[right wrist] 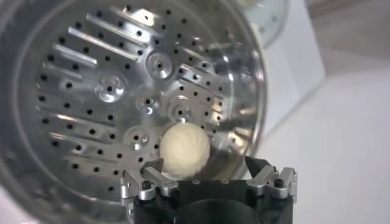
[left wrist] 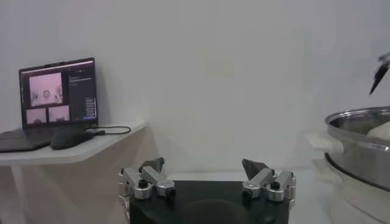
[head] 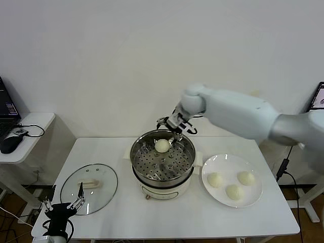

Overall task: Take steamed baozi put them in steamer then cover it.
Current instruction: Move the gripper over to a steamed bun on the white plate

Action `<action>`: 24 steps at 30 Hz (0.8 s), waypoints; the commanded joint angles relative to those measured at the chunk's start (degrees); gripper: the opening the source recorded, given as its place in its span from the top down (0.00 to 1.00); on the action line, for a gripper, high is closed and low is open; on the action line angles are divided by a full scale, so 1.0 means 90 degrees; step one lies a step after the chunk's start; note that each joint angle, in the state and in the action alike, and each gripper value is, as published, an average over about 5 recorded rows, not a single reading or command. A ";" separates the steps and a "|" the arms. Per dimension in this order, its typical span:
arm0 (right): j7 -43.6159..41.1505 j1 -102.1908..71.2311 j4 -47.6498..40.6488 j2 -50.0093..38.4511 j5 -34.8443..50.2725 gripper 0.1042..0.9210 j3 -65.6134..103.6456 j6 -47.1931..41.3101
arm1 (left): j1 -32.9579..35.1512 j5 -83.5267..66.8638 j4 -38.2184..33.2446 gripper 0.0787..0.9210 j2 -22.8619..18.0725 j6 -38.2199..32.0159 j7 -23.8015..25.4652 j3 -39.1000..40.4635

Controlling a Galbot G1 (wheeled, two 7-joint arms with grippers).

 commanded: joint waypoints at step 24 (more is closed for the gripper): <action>-0.0298 -0.2673 0.1897 -0.3564 -0.1183 0.12 0.1085 -0.1698 | -0.0010 0.0065 -0.0008 0.12 0.0152 0.0020 0.0008 0.0064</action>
